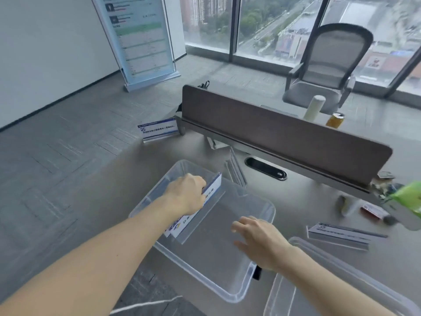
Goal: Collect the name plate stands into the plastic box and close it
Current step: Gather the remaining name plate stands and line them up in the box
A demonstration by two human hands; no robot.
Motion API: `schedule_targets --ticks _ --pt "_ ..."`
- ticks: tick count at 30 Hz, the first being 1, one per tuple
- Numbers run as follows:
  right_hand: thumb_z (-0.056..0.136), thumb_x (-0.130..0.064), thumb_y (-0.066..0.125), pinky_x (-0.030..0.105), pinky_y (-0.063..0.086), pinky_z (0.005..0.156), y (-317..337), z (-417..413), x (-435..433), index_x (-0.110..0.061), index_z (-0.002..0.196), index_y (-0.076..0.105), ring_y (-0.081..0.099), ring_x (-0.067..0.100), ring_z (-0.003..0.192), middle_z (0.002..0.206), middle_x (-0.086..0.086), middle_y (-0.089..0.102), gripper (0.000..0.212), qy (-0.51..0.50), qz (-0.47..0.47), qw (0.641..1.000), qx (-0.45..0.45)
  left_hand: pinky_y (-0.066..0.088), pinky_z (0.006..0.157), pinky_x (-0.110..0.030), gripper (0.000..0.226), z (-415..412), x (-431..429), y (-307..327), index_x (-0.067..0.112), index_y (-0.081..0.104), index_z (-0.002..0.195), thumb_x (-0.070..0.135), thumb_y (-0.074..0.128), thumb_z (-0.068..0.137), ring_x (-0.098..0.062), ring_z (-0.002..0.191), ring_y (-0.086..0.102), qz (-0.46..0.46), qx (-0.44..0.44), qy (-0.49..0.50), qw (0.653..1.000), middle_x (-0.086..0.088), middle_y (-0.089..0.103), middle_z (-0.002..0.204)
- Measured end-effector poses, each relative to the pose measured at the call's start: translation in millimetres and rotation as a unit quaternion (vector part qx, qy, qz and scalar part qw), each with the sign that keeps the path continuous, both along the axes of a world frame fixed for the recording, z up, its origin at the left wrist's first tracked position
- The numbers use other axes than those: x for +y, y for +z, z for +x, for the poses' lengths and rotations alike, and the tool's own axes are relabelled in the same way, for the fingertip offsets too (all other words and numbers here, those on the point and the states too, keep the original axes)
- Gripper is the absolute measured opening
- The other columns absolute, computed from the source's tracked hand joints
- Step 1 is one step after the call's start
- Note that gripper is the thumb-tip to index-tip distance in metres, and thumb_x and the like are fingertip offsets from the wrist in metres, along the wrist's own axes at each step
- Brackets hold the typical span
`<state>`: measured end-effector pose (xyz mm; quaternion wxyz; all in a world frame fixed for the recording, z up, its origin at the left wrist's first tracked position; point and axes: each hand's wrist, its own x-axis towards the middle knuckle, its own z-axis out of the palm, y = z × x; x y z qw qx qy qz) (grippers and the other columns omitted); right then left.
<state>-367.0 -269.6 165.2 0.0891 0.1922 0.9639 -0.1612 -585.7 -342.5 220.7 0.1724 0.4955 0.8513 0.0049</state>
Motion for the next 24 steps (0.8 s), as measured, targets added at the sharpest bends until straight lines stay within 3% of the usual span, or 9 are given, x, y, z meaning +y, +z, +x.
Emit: schedule_targets --ticks 5,11,18,24 --pt "0.102 -0.04 0.051 0.034 0.04 0.095 -40 -11 -2 -0.02 0.128 0.057 0.053 0.024 0.119 0.124 0.0 0.059 0.033 0.017 -0.011 0.999 -0.039 0.047 0.067 -0.034 0.023 -11 6 -70 0.017 0.049 0.079 0.03 0.054 0.097 -0.031 0.085 0.059 -0.034 -0.027 0.001 0.999 -0.006 0.059 0.092" --pt "0.102 -0.043 0.049 0.037 0.043 0.09 -77 -10 3 -0.019 0.114 0.062 0.058 0.027 0.109 0.111 0.001 0.063 0.03 0.033 -0.039 0.997 -0.05 0.046 0.064 -0.035 0.036 -15 15 -131 0.019 0.035 0.068 0.028 0.052 0.099 -0.033 0.084 0.061 -0.048 -0.03 0.021 0.998 -0.006 0.053 0.083" --pt "0.097 -0.052 0.035 0.037 0.046 0.079 -94 -6 4 -0.025 0.097 0.062 0.062 0.025 0.089 0.09 -0.006 0.065 0.039 0.027 -0.011 1.0 -0.012 0.049 0.065 -0.038 0.03 -3 24 -164 0.015 0.038 0.075 0.025 0.051 0.1 -0.036 0.086 0.066 -0.049 -0.016 0.009 0.999 -0.015 0.066 0.092" --pt "0.097 -0.057 0.029 0.037 0.048 0.083 -96 -6 4 -0.026 0.101 0.063 0.061 0.023 0.092 0.093 -0.008 0.066 0.046 0.019 -0.003 0.999 -0.026 0.039 0.054 -0.031 0.03 -9 17 -169 0.015 0.04 0.074 0.026 0.055 0.098 -0.029 0.072 0.056 -0.066 -0.011 0.004 0.998 -0.006 0.054 0.077"
